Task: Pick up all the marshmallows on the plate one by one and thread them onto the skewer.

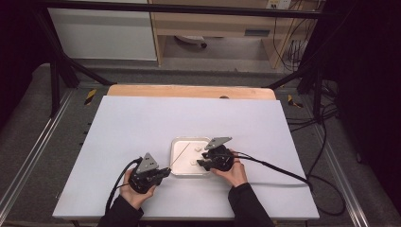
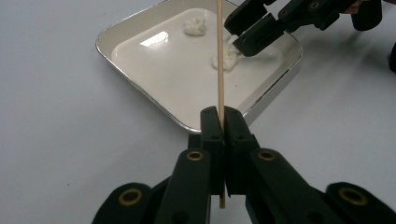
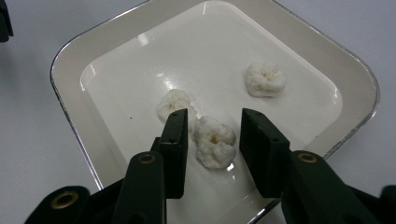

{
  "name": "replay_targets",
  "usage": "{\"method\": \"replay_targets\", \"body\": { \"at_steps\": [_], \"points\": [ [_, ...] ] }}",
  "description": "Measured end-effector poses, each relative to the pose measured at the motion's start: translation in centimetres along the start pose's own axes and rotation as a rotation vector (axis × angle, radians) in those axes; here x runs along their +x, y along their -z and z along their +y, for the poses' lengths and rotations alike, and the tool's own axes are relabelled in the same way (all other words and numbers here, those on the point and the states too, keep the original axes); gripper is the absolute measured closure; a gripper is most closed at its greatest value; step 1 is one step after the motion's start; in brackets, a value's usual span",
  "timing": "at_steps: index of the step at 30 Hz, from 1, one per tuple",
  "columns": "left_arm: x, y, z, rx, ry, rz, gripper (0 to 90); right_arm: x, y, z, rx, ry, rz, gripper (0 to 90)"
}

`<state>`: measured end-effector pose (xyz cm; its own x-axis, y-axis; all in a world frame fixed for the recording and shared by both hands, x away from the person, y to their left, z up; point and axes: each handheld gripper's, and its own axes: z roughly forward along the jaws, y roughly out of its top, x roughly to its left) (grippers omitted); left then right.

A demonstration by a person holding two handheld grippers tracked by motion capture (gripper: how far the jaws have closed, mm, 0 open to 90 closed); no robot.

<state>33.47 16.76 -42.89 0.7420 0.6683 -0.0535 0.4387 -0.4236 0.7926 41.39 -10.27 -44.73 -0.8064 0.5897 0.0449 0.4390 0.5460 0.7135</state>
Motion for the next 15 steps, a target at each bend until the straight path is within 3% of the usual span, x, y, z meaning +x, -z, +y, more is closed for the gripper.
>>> {"method": "replay_targets", "body": {
  "at_steps": [7, 15],
  "points": [
    [-0.12, -0.07, -0.01, -0.002, 0.002, -0.001, 88.2, 0.17, -0.07, -0.18, -0.006, 0.028, -0.006, 68.4],
    [-0.22, -0.04, -0.01, -0.005, -0.001, -0.002, 88.2, 0.11, 0.06, -0.14, -0.008, 0.008, -0.014, 73.0]
  ]
}}
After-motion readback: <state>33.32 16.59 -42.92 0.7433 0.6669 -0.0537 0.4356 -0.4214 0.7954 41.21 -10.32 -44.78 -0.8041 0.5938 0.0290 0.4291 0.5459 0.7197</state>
